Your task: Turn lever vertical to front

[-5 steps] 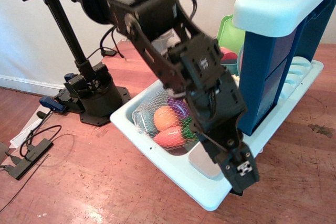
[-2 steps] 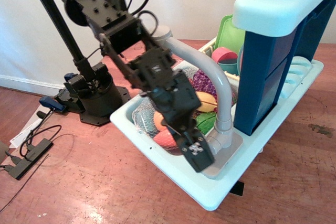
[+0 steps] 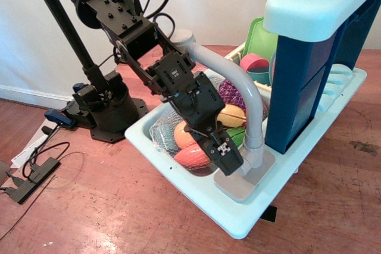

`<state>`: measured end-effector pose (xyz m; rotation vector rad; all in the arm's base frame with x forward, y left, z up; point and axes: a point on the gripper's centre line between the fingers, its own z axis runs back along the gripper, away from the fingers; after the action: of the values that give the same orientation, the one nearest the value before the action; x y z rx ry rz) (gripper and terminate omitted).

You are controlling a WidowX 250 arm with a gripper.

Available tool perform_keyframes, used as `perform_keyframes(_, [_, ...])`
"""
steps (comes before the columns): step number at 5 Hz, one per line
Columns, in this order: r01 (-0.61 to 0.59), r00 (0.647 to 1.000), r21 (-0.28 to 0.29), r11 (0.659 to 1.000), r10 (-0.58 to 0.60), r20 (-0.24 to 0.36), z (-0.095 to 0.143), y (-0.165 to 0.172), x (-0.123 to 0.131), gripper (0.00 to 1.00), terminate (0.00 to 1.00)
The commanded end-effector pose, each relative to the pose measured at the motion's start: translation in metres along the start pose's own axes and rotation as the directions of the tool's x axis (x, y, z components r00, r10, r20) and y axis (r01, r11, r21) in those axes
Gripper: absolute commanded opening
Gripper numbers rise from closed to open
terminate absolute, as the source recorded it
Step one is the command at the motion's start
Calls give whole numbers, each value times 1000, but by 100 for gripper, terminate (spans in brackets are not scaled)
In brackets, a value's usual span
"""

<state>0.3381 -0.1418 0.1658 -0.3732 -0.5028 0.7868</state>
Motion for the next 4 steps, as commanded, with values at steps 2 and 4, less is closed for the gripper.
perform_keyframes(2, [-46,999,-47,998,46,-4,-14,-13,-2,100,0])
perform_keyframes(4, [-89,995,-50,995,91,36,1,-1,-11,100,0])
